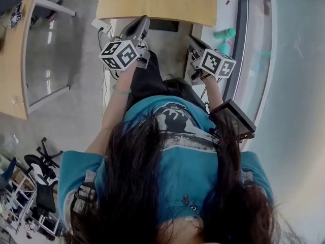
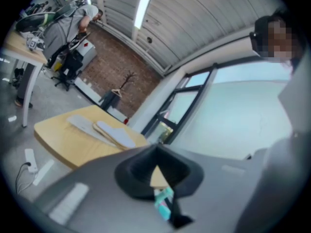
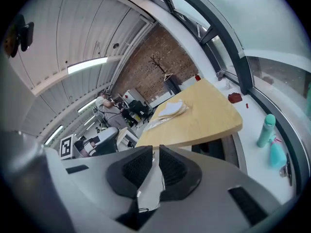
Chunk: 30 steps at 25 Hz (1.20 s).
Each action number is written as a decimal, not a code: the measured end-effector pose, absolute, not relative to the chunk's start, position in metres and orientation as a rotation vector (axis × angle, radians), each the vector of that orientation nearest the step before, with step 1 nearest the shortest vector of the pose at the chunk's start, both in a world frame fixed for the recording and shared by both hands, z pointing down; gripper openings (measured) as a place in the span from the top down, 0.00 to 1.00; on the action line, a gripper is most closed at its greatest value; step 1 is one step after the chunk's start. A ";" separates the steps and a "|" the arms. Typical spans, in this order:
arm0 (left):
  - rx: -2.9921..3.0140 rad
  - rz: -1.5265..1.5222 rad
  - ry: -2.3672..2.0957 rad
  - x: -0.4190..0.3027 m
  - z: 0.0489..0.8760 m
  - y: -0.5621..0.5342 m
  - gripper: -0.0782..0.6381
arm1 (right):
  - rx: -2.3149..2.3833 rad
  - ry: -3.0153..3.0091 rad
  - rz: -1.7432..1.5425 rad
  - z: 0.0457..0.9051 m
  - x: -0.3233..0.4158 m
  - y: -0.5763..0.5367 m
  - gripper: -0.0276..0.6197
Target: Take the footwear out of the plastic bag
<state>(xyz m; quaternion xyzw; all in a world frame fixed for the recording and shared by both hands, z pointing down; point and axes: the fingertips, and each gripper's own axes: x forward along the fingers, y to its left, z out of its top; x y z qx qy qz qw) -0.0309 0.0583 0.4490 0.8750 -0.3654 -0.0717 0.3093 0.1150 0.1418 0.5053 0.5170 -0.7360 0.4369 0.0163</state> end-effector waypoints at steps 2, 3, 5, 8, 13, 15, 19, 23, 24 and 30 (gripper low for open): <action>2.298 -0.185 -0.978 -0.030 0.448 0.082 0.89 | 1.587 -2.289 1.378 0.506 0.116 0.162 0.88; 2.293 -0.176 -0.985 -0.029 0.449 0.095 0.89 | 1.580 -2.289 1.397 0.509 0.118 0.174 0.88; 2.291 -0.148 -0.993 -0.021 0.454 0.128 0.89 | 1.578 -2.297 1.443 0.516 0.126 0.202 0.88; 2.287 -0.120 -0.997 -0.014 0.459 0.172 0.89 | 1.588 -2.306 1.500 0.525 0.137 0.240 0.88; 2.290 -0.069 -1.001 -0.026 0.454 0.210 0.89 | 1.574 -2.307 1.597 0.531 0.124 0.271 0.88; 2.291 -0.065 -0.997 -0.034 0.454 0.219 0.89 | 1.562 -2.308 1.630 0.535 0.112 0.278 0.88; 2.288 -0.061 -0.979 -0.047 0.456 0.234 0.89 | 1.534 -2.306 1.666 0.540 0.089 0.292 0.88; 2.308 -0.051 -0.945 -0.056 0.453 0.245 0.89 | 1.522 -2.295 1.671 0.539 0.071 0.298 0.88; 2.306 -0.051 -0.933 -0.060 0.453 0.246 0.89 | 1.517 -2.289 1.671 0.538 0.065 0.299 0.88; 2.287 -0.039 -0.886 -0.070 0.462 0.249 0.89 | 1.512 -2.268 1.666 0.535 0.049 0.302 0.88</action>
